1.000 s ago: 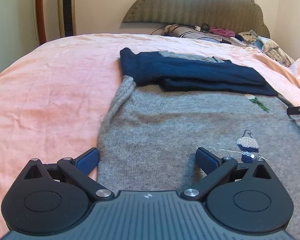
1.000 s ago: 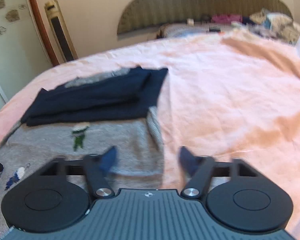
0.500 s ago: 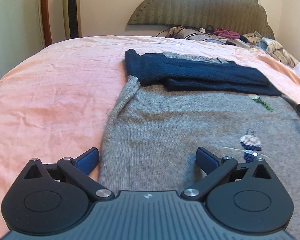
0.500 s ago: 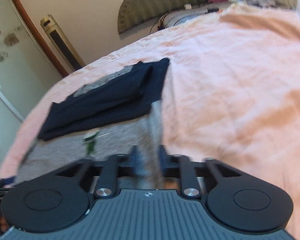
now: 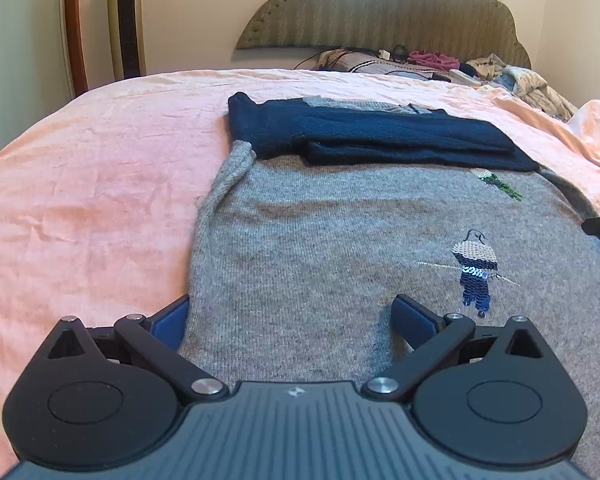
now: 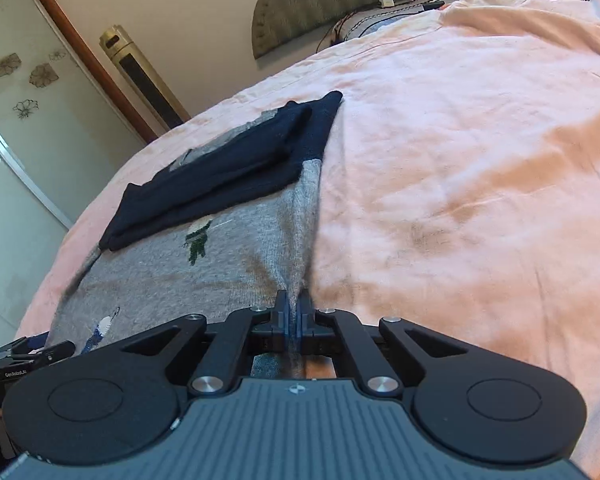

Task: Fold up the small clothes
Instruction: 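Grasp the grey body's side edge with the right gripper and fold it lengthwise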

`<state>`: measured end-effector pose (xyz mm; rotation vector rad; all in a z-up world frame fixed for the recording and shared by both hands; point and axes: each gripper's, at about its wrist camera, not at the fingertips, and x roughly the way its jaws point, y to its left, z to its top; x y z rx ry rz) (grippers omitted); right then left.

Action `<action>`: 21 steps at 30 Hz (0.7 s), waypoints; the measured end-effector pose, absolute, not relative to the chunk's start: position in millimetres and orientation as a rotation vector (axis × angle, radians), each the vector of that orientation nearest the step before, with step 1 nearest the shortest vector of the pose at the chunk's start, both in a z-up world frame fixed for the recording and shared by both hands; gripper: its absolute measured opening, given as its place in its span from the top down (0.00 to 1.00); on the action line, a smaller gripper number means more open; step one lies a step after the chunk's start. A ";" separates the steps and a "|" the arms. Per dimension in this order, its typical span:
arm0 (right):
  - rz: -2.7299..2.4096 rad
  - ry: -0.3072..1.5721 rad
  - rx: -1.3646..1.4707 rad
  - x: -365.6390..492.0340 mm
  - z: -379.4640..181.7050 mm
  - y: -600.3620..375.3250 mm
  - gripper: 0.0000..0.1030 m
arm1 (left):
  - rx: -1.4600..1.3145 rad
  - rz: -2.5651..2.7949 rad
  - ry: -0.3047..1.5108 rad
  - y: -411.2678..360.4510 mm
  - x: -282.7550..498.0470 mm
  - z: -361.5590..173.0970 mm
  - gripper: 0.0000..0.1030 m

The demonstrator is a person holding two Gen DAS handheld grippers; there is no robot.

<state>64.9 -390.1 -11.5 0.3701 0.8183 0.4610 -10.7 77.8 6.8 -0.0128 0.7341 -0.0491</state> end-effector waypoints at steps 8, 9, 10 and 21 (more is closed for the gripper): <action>0.542 0.892 0.466 31.3 -4.4 -393.2 0.54 | -0.095 0.036 0.746 113.0 -21.7 11.9 0.00; 0.548 0.894 0.458 29.2 -8.2 -391.4 0.60 | -0.112 0.045 0.739 116.8 -22.1 10.0 0.00; 0.536 0.888 0.432 28.0 -9.7 -388.9 0.82 | -0.114 0.050 0.734 116.8 -22.7 10.1 0.00; 0.464 0.881 0.426 14.3 -5.6 -407.6 0.80 | -0.068 0.012 0.764 107.4 -43.2 13.1 0.00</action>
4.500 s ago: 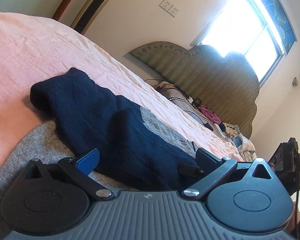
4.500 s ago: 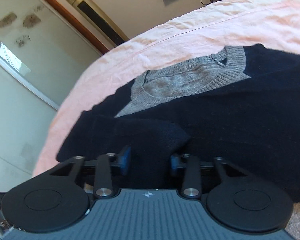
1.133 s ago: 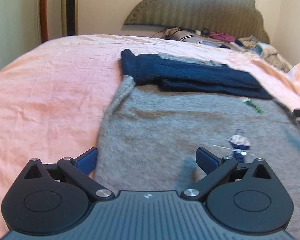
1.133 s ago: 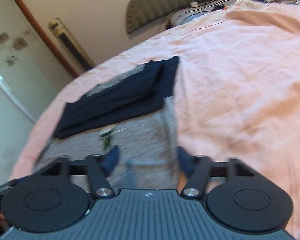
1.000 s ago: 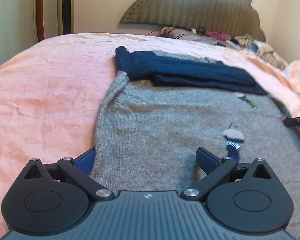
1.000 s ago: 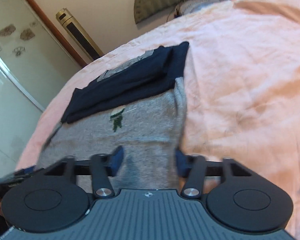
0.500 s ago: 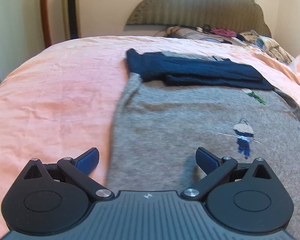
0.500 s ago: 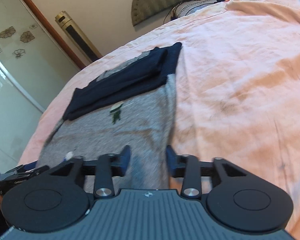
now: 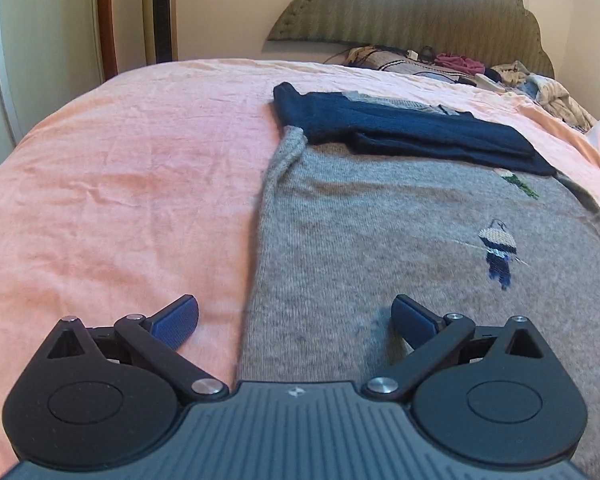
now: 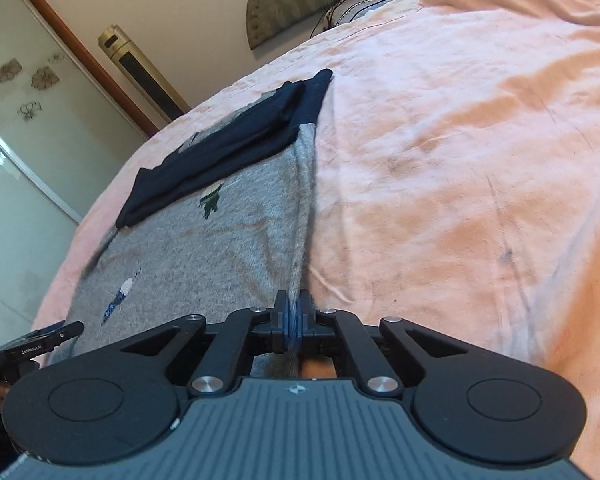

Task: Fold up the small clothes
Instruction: 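Grasp the grey body's side edge with the right gripper and fold it lengthwise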

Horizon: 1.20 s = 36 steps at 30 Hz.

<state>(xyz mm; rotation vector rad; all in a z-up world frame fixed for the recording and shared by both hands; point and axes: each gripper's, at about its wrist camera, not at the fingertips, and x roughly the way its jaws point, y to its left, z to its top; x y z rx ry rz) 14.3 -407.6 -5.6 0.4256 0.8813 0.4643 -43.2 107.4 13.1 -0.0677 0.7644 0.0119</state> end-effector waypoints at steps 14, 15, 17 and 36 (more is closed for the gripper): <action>0.557 0.889 0.434 -22.7 -0.6 -412.0 0.90 | -0.225 -0.060 0.787 123.1 -71.1 27.4 0.00; 0.537 0.907 0.437 -22.8 -5.9 -416.8 0.90 | -0.235 -0.051 0.784 126.9 -73.2 26.8 0.00; 0.552 0.919 0.497 -23.5 -18.9 -423.6 0.92 | -0.254 -0.027 0.798 134.3 -74.1 21.2 0.00; 0.807 1.084 0.774 -104.9 -29.2 -412.9 0.47 | -0.854 -0.421 0.892 178.1 -142.9 3.8 0.07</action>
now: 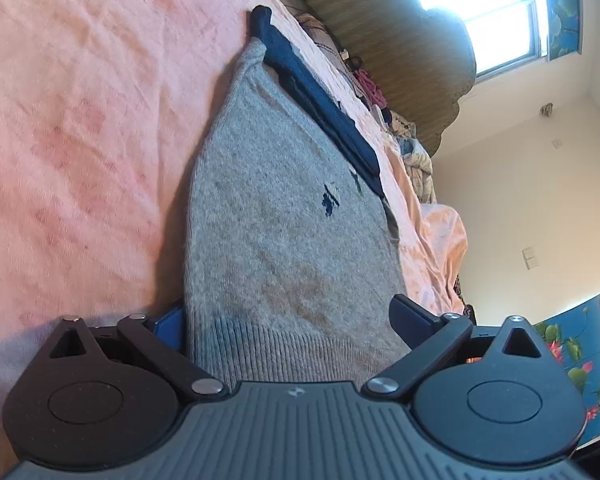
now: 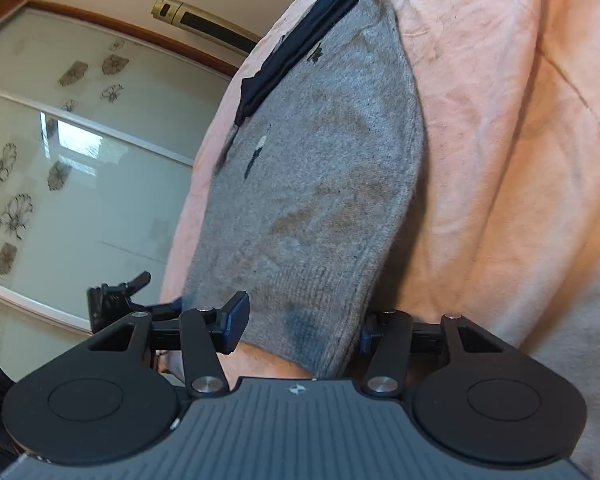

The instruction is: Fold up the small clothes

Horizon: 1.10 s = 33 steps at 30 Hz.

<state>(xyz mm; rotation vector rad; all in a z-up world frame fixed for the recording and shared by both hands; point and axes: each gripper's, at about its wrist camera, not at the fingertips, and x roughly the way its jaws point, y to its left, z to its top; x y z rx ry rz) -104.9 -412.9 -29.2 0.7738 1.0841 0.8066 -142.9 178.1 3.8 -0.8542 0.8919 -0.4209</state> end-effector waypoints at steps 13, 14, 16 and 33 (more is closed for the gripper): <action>0.711 1.092 0.597 -111.7 -19.9 -426.4 0.91 | -0.532 -0.320 0.942 162.1 -155.5 23.1 0.95; 0.714 1.103 0.637 -111.1 -28.5 -430.8 0.94 | -0.518 -0.295 0.977 164.6 -154.6 14.4 0.95; 0.715 1.099 0.670 -110.1 -29.0 -435.2 0.91 | -0.545 -0.311 0.978 171.4 -153.8 12.8 0.94; 0.365 0.704 -0.117 83.0 -14.3 -240.1 0.03 | 0.045 0.051 0.704 27.2 37.4 6.1 0.07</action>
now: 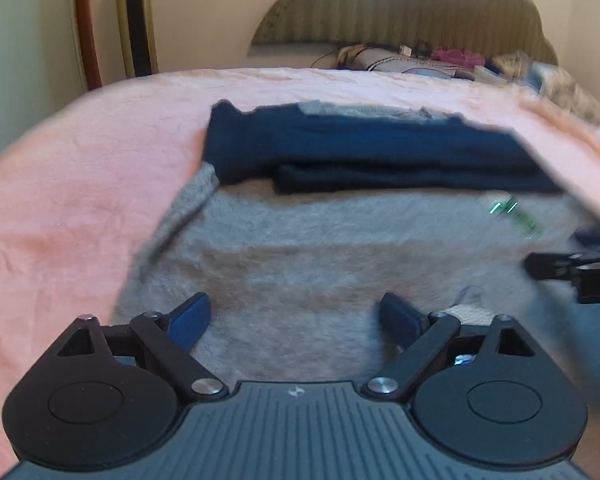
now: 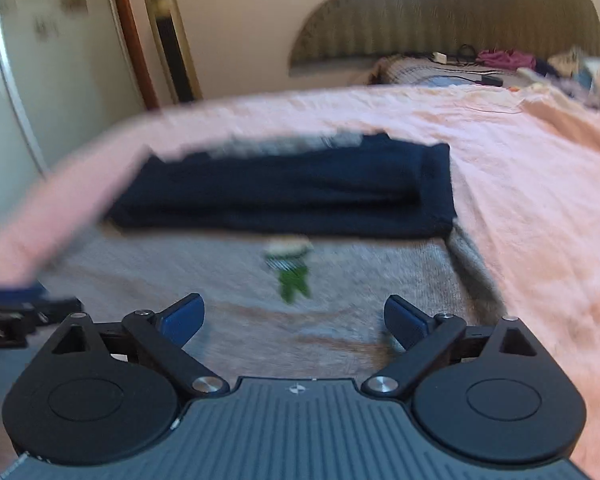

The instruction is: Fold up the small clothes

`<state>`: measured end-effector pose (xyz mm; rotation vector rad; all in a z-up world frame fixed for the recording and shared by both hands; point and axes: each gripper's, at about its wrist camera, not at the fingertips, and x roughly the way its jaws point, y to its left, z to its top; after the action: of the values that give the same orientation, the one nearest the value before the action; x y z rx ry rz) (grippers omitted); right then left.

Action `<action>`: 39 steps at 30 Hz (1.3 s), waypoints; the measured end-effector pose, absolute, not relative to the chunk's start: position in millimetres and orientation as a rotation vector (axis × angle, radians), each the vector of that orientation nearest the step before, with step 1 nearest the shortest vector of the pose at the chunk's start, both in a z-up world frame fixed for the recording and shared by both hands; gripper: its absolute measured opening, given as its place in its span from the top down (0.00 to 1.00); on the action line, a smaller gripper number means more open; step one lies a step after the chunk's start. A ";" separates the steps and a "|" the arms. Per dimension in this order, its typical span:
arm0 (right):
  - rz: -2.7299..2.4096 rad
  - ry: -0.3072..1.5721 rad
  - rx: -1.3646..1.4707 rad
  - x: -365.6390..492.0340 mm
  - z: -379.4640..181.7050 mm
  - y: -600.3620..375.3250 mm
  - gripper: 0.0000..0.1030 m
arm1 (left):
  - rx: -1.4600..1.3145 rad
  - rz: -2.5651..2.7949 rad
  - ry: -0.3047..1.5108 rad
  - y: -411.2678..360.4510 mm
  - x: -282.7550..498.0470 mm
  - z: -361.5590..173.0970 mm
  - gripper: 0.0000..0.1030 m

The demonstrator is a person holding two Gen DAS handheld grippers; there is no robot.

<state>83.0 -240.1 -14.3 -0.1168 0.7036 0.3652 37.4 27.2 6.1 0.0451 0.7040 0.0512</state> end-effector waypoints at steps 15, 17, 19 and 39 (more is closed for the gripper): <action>0.505 0.676 -0.054 33.2 9.0 -243.0 0.00 | 0.018 0.023 0.713 56.2 21.4 6.0 0.00; 0.496 0.732 -0.143 31.3 -8.2 -226.5 0.00 | 0.017 0.022 0.713 56.2 21.5 6.0 0.00; 0.505 0.689 -0.167 22.9 -14.6 -230.6 0.00 | 0.018 0.023 0.713 55.8 21.4 6.4 0.00; 0.576 0.700 -0.167 -54.2 -10.9 -267.0 0.00 | 0.152 -0.244 0.733 11.5 -90.7 8.0 0.00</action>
<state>-54.2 -267.0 -10.9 -0.1667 0.7001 0.5757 -90.7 11.5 8.0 0.1525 0.7326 -0.2438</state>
